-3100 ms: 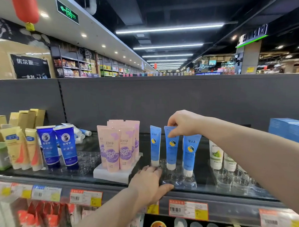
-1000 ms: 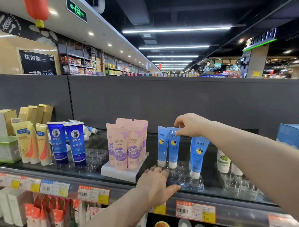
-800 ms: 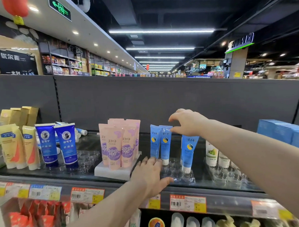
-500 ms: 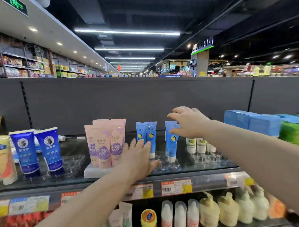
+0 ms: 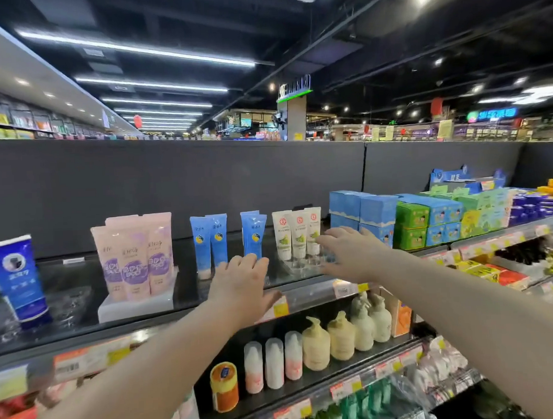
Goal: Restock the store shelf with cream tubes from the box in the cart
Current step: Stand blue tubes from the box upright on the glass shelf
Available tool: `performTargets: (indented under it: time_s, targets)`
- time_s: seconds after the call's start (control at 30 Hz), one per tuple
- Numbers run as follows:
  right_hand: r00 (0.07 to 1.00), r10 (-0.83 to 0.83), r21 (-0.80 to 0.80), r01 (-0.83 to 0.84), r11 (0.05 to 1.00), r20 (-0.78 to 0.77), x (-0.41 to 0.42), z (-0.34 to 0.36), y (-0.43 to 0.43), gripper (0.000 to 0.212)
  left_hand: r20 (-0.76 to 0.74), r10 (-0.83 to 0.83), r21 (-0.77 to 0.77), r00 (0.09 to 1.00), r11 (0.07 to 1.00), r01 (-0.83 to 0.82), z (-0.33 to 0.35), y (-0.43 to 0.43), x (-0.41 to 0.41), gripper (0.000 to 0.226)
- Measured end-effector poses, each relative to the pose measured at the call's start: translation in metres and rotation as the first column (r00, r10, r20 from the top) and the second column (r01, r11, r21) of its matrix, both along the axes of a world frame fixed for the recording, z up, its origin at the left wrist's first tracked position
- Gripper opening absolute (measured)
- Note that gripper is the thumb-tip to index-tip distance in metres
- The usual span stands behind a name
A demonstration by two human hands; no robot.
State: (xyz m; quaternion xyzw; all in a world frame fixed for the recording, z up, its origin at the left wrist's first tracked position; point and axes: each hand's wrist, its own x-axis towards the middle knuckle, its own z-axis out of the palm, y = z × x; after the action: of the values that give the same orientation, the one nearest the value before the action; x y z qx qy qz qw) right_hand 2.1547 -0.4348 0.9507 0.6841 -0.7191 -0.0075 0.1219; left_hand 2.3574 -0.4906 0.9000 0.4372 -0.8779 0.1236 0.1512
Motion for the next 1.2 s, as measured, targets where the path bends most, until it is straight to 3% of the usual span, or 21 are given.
performTargets:
  time_s: [0.23, 0.57, 0.87, 1.2]
  targets:
    - [0.997, -0.075, 0.029, 0.075, 0.997, 0.003, -0.046, -0.012, 0.086, 0.064, 0.011, -0.080, 0.045, 0.997, 0.996, 0.079, 0.001, 0.057, -0.057, 0.066]
    - [0.911, -0.412, 0.109, 0.412, 0.905, -0.017, -0.181, -0.040, 0.308, 0.066, 0.102, -0.348, 0.216, 0.932, 0.922, 0.321, -0.035, 0.216, -0.227, 0.068]
    - [0.717, -0.695, 0.172, 0.680, 0.713, 0.049, -0.257, -0.071, 0.485, 0.063, 0.140, -0.646, 0.274, 0.751, 0.754, 0.597, -0.060, 0.355, -0.355, 0.070]
    - [0.491, -0.868, 0.285, 0.825, 0.488, 0.065, -0.344, -0.104, 0.578, 0.064, 0.141, -0.817, 0.343, 0.559, 0.570, 0.747, -0.094, 0.425, -0.498, 0.064]
